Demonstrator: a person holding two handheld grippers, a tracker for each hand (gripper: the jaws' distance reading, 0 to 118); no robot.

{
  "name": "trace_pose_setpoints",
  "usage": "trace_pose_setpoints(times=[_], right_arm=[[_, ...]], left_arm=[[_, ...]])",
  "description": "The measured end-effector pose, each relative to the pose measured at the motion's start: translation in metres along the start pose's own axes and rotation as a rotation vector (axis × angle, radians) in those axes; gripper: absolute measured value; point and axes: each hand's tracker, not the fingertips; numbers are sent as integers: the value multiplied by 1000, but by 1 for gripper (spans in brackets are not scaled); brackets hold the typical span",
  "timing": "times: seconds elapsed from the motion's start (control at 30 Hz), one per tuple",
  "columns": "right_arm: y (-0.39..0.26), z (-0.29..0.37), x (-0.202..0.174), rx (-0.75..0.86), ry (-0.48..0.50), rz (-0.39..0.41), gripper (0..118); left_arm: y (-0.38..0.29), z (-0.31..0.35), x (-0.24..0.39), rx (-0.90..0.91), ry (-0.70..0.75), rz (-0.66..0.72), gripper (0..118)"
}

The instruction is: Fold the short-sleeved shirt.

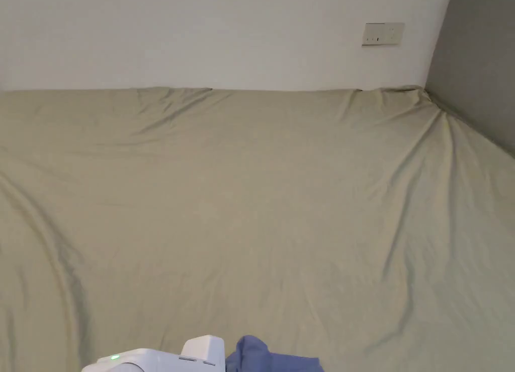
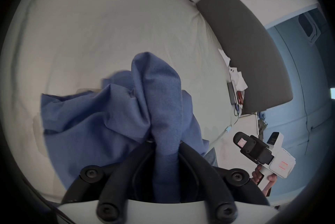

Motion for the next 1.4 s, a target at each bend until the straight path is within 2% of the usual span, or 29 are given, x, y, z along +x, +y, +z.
trace_pose_setpoints(times=[0.1, 0.13, 0.17, 0.2, 0.23, 0.27, 0.37, 0.4, 0.43, 0.47, 0.5, 0.53, 0.67, 0.9, 1.03, 1.13, 1.2, 1.3, 1.4], right_arm=[[-3, 4, 13, 1, -38, -30, 2], [-4, 4, 16, -1, -49, -42, 2], [-4, 3, 19, -4, -56, -52, 2], [-5, 2, 20, -6, -60, -59, 2], [-5, 2, 21, -6, -63, -65, 2], [-5, 1, 21, -6, -64, -68, 2], [-6, -2, 21, -15, -46, -69, 2], [-6, -3, 20, -19, -40, -68, 2], [-6, -3, 19, -21, -36, -67, 2], [-6, -4, 18, -22, -33, -67, 2], [-6, -5, 17, -23, -28, -68, 2], [-6, -5, 17, -25, -27, -69, 2], [-7, -9, 17, -37, -26, -63, 2], [-10, -11, 14, -55, -23, -61, 2], [-12, -15, 10, -72, -19, -52, 2], [-7, -24, -5, -93, -6, -14, 2], [1, -35, -25, -96, 68, 58, 2], [12, -62, -62, -107, 223, 121, 2], [16, -101, -95, -164, 368, 125, 2]], left_arm=[[0, -17, 16, -32, 28, -65, 10], [-2, -21, 22, -26, 53, -77, 14], [-2, -23, 26, -26, 48, -91, 22], [-1, -23, 28, -32, 16, -106, 35], [0, -20, 30, -38, -28, -110, 54], [1, -16, 35, -27, -88, -89, 63], [8, 3, 31, 38, -237, -12, 65], [10, 9, 28, 67, -261, 24, 65], [11, 14, 24, 83, -269, 47, 57], [11, 19, 18, 93, -251, 49, 38], [10, 22, 12, 99, -226, 43, 12], [8, 21, 9, 106, -182, 36, 0], [1, -2, -4, 21, 45, 3, 0], [9, -67, -7, -14, 16, 8, 0], [15, -72, -5, -9, -24, 30, 0], [10, -49, 4, 22, -10, 26, 0], [-5, -11, 4, 135, -86, 32, 0], [-33, 49, -12, 288, -184, 77, 0], [-65, 96, -39, 426, -117, 141, 0]])
